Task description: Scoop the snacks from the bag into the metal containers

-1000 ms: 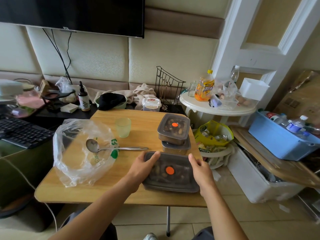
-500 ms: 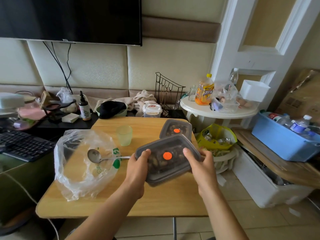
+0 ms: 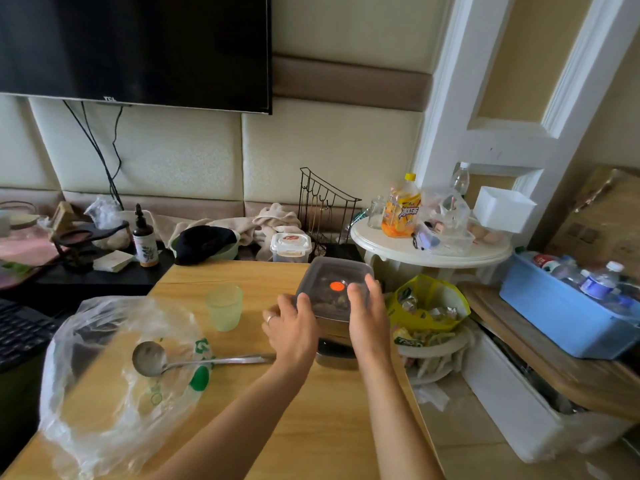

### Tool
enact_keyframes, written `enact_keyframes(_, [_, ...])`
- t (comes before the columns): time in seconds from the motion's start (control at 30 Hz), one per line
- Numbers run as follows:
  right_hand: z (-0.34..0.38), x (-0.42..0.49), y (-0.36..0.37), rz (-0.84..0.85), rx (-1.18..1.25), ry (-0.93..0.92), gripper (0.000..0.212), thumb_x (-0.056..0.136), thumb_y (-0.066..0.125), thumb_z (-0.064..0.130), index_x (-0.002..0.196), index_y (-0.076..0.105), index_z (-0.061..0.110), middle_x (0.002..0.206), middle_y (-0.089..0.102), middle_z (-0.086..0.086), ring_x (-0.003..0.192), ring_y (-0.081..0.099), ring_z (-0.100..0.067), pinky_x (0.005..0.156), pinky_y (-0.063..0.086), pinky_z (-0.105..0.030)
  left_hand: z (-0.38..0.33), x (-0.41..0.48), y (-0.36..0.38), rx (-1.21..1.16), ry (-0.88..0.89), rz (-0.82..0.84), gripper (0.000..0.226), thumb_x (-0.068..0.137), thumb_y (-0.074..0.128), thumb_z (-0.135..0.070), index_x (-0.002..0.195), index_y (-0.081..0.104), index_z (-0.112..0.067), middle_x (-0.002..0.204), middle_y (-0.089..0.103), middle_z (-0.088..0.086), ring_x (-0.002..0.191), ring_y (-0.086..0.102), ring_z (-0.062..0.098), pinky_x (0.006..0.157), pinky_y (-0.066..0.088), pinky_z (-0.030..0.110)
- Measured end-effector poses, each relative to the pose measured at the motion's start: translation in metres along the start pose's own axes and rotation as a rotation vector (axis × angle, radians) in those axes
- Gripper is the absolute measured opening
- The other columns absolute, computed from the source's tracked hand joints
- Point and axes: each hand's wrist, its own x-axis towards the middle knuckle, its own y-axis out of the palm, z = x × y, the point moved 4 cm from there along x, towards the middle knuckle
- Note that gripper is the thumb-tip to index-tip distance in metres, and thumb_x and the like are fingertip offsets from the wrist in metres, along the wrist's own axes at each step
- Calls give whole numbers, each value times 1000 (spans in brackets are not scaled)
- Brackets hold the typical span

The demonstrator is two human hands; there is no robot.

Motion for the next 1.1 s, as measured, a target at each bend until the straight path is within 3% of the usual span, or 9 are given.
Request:
enact_keyframes(0.13, [-17,6,-4,34,22,-26,58,108,49,42,161,27,35,144,39,25,129,38,3,89,36,-7,10,8,6,-56,97,165,32,106,35,-50,120,43,-23,126,50,3,119,46,20,99,38,39])
enact_keyframes(0.2, [-25,7,-5,-8,71,22,55,107,51,43,158,34,33,135,43,25,121,44,4,85,38,-9,14,12,9,-103,86,238,38,105,36,-56,122,43,-22,120,57,-2,112,55,14,97,43,37])
enact_keyframes(0.33, [-34,7,-6,-32,120,98,19,108,45,50,117,59,41,116,60,26,91,55,27,74,45,-8,21,11,18,-83,147,249,48,99,38,-69,116,54,-27,116,62,-6,111,57,12,98,46,36])
enact_keyframes(0.4, [-36,9,-9,-62,126,114,21,108,44,49,99,61,40,102,61,27,83,55,28,70,43,-7,21,8,21,-54,168,226,55,96,38,-73,117,56,-26,114,59,-6,117,52,16,105,42,38])
enact_keyframes(0.5, [-41,10,-11,-50,116,131,26,109,43,47,98,64,37,103,65,24,89,59,16,74,42,-13,22,7,20,-23,146,246,38,103,38,-61,121,47,-28,112,45,-15,125,37,17,108,31,36])
enact_keyframes(0.6, [-49,11,-15,-74,163,168,27,108,42,52,119,62,37,112,58,32,98,51,21,93,40,-19,22,8,18,-70,191,296,55,100,33,-68,142,43,-33,132,47,-12,135,28,10,109,23,31])
enact_keyframes(0.73, [-57,10,-21,-100,188,289,63,102,35,71,150,51,35,142,52,17,133,45,-6,120,34,-37,24,18,20,-124,211,327,56,95,28,-81,140,48,-52,138,55,-25,138,42,3,121,31,39])
enact_keyframes(0.97, [-74,11,-20,-90,224,443,88,84,39,92,145,58,32,147,57,2,136,50,-19,116,40,-42,23,13,30,-99,173,403,42,94,30,-80,127,48,-62,130,60,-29,131,49,-1,119,35,38])
enact_keyframes(1.1, [-74,16,-25,-138,273,432,90,86,40,88,155,48,31,162,42,1,150,38,-21,125,30,-48,18,17,17,-104,173,365,91,81,30,-95,153,36,-41,156,45,-14,147,35,13,124,26,48])
